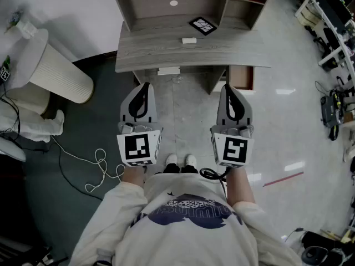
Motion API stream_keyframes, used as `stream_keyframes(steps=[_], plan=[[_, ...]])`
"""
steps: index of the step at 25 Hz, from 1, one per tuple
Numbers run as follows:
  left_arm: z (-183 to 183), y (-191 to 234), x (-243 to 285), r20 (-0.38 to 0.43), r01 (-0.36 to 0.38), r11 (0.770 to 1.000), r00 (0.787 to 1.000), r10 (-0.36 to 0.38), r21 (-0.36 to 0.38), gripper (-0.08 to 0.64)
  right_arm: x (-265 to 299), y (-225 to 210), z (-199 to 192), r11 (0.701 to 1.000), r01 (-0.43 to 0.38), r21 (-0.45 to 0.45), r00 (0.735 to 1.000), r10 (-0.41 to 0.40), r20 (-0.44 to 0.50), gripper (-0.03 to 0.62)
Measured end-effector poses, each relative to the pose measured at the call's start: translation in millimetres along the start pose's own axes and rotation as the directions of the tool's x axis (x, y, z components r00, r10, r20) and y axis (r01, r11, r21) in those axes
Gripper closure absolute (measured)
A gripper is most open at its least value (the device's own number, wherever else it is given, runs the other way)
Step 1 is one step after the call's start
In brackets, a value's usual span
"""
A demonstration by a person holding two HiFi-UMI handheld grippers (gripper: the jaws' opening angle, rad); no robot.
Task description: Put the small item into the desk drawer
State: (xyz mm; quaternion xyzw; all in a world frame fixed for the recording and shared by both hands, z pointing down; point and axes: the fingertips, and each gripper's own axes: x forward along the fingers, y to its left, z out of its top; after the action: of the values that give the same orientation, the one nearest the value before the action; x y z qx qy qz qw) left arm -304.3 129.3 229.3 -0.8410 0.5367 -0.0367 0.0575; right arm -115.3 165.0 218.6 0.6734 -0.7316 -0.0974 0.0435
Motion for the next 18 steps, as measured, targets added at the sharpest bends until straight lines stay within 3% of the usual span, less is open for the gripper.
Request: stream_keyframes(steps=[15, 18], plan=[[-0.7, -3.5, -5.5, -0.007, -0.009, 1.0, 1.0, 0.009, 0.001, 0.552, -9.3, -2.7, -6.9, 0.999, -0.005, -0.036, 0.999, 0.003, -0.032, 0.595], [-2.8, -4.6, -4.4, -0.013, -0.012, 1.0, 1.0, 0.012, -0.002, 0.552, -10.0, -7.8, -10.1, 1.0, -0.003, -0.005, 0.999, 0.003, -0.035, 0.595]])
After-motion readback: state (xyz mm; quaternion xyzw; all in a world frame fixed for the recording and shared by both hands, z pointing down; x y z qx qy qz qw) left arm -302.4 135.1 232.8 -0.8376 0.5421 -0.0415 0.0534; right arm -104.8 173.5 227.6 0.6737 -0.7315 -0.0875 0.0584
